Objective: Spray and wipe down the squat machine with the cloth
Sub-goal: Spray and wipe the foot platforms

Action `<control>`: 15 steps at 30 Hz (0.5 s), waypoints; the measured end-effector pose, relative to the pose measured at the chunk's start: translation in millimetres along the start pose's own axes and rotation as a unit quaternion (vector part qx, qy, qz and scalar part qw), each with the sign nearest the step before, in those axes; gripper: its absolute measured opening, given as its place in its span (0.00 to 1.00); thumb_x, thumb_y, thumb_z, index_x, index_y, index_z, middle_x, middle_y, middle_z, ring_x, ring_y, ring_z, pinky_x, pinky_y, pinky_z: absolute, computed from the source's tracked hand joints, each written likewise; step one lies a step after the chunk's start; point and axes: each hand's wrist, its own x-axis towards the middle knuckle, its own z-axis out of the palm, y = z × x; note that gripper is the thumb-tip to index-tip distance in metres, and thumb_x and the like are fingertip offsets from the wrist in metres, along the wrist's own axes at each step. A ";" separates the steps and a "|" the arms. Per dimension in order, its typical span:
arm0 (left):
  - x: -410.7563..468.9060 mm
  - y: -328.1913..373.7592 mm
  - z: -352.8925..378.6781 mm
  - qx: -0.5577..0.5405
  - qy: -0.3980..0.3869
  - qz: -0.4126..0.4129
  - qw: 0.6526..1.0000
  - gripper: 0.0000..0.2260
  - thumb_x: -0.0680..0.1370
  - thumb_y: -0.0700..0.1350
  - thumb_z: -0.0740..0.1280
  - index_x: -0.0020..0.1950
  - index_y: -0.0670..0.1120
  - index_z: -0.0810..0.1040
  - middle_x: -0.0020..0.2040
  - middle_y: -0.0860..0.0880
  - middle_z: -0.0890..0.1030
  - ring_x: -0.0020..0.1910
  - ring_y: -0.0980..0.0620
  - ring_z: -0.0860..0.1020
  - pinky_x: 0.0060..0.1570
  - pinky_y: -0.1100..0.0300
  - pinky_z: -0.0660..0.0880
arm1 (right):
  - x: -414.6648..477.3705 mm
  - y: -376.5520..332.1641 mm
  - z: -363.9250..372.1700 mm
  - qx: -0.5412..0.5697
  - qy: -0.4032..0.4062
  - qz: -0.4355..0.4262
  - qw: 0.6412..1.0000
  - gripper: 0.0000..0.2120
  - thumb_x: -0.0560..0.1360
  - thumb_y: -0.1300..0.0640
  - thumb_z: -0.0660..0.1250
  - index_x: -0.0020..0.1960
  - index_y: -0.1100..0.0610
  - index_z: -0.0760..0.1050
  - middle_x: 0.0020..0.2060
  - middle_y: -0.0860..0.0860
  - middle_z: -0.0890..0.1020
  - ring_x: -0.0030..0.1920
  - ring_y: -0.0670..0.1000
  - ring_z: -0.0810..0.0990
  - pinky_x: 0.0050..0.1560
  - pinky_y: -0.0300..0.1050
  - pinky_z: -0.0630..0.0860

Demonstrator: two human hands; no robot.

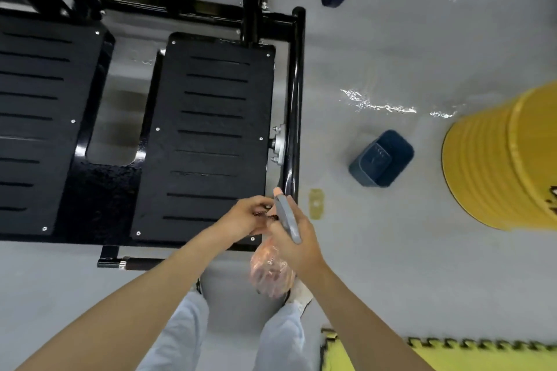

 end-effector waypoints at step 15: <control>43.0 53.0 88.6 0.040 0.080 0.028 0.996 0.21 0.75 0.41 0.67 0.66 0.56 0.71 0.59 0.54 0.71 0.59 0.57 0.71 0.61 0.64 0.69 | 45.1 -5.1 -105.7 -0.101 0.054 0.019 0.993 0.17 0.74 0.50 0.66 0.28 0.54 0.70 0.26 0.49 0.72 0.30 0.53 0.74 0.35 0.52 0.75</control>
